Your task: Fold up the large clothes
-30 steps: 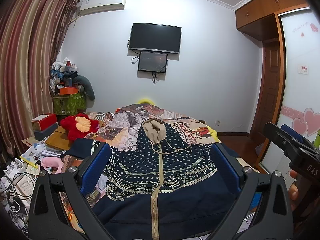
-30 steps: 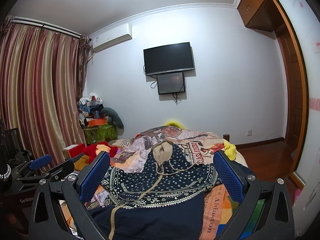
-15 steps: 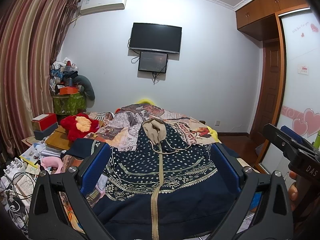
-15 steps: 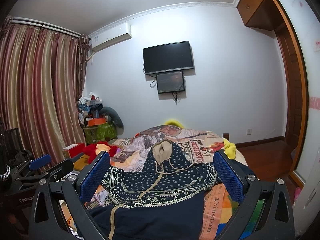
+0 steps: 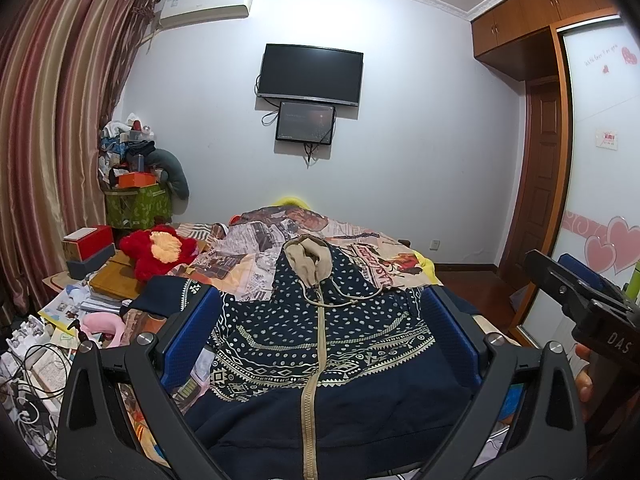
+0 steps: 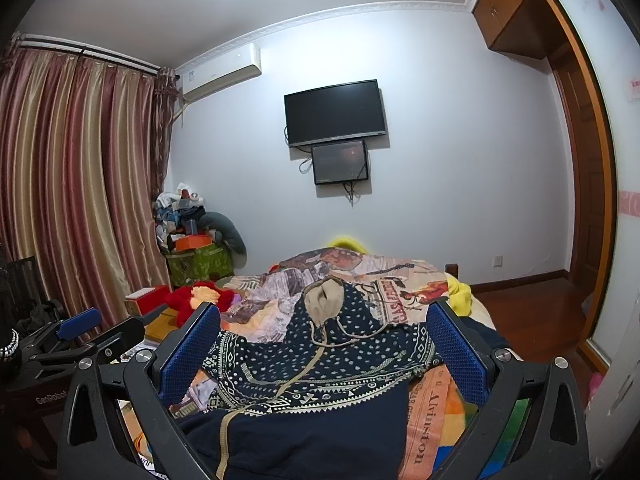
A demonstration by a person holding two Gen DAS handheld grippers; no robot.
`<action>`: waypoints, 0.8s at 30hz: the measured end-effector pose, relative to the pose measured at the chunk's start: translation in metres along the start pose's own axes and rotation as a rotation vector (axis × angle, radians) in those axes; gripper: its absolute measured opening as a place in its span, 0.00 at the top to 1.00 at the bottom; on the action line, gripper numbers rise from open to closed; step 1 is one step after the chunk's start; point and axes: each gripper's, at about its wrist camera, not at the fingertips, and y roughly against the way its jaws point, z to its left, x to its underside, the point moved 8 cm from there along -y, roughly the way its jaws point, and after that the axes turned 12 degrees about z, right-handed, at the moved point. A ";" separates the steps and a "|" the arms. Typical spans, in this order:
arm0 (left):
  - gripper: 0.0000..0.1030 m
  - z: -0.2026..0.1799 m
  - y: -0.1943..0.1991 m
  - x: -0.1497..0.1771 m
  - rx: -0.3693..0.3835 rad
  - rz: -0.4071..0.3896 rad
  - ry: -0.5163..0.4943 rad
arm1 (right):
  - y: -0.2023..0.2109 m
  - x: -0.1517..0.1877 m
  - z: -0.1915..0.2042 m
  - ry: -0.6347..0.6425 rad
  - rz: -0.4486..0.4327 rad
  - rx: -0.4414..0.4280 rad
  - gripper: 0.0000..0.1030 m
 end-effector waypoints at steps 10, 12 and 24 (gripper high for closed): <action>0.02 0.016 -0.028 -0.016 -0.010 0.038 0.020 | -0.025 0.008 -0.004 -0.008 0.048 0.010 0.00; 0.02 0.024 -0.044 -0.022 -0.028 0.062 0.018 | -0.036 0.009 -0.007 -0.003 0.063 0.020 0.00; 0.02 0.110 -0.161 -0.057 -0.105 0.275 0.066 | -0.136 -0.021 -0.034 -0.005 0.167 0.011 0.00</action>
